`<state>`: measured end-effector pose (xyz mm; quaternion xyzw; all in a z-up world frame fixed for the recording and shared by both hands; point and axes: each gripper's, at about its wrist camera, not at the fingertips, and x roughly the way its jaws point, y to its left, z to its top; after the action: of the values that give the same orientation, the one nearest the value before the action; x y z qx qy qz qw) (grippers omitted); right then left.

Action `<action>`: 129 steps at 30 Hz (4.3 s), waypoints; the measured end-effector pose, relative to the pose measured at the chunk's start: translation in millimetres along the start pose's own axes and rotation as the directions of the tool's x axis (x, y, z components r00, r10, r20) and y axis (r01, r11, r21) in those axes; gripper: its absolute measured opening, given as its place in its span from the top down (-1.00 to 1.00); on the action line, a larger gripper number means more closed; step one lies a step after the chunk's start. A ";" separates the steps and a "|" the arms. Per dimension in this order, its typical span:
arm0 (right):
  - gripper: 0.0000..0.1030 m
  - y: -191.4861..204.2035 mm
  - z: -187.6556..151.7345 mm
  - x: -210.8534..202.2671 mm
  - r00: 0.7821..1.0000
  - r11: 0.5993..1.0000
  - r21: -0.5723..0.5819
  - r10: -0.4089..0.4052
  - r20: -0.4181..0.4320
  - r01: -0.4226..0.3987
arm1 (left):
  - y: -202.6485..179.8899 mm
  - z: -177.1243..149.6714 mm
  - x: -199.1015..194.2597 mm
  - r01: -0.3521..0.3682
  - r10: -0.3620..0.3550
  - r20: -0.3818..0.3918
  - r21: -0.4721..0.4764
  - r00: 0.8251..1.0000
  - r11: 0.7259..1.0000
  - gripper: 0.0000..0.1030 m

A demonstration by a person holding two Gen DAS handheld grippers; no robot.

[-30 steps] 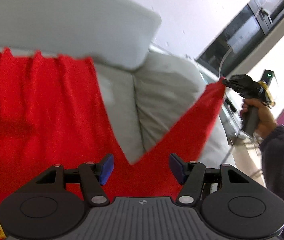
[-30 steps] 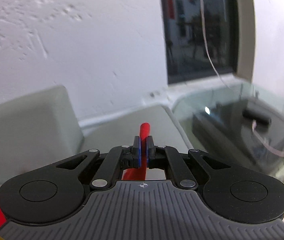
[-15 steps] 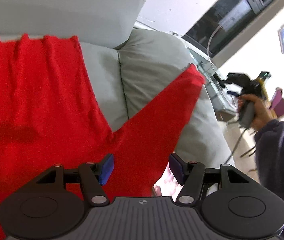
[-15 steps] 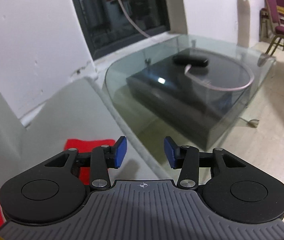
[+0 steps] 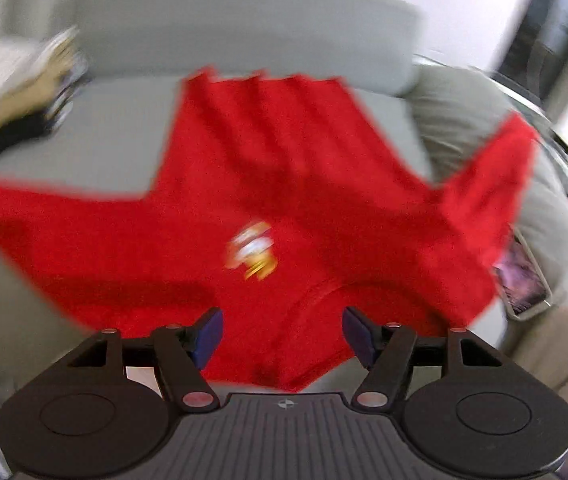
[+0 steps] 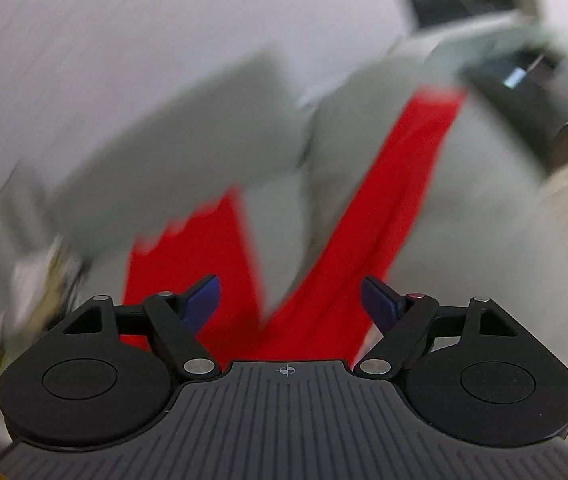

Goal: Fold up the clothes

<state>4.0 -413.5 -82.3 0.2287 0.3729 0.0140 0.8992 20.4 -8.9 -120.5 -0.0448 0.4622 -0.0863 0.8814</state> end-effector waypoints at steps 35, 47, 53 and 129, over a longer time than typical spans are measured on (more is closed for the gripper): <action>-0.35 141.1 44.0 9.7 0.993 0.912 -0.397 0.114 0.000 -0.105 | 34.7 157.6 -36.8 0.046 -0.061 0.292 0.059 0.955 0.997 -0.21; -0.26 136.0 75.5 213.9 0.994 0.942 -0.319 0.083 -0.073 -0.102 | 119.6 248.4 171.4 0.000 -0.001 0.183 0.005 0.983 1.000 0.02; -0.07 109.2 110.0 337.2 0.993 0.975 -0.202 0.076 -0.095 -0.094 | 140.9 288.1 250.3 -0.032 0.034 0.182 -0.014 0.983 0.999 0.10; 0.80 3.5 31.1 247.5 0.979 0.983 0.090 -0.147 -0.144 0.160 | 52.8 94.2 124.0 -0.154 0.152 0.037 0.047 0.988 0.987 0.88</action>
<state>204.1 -374.4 -226.0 0.2429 0.4504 -0.0587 0.8571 172.8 18.8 -175.4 0.0115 0.4473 -0.0292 0.8938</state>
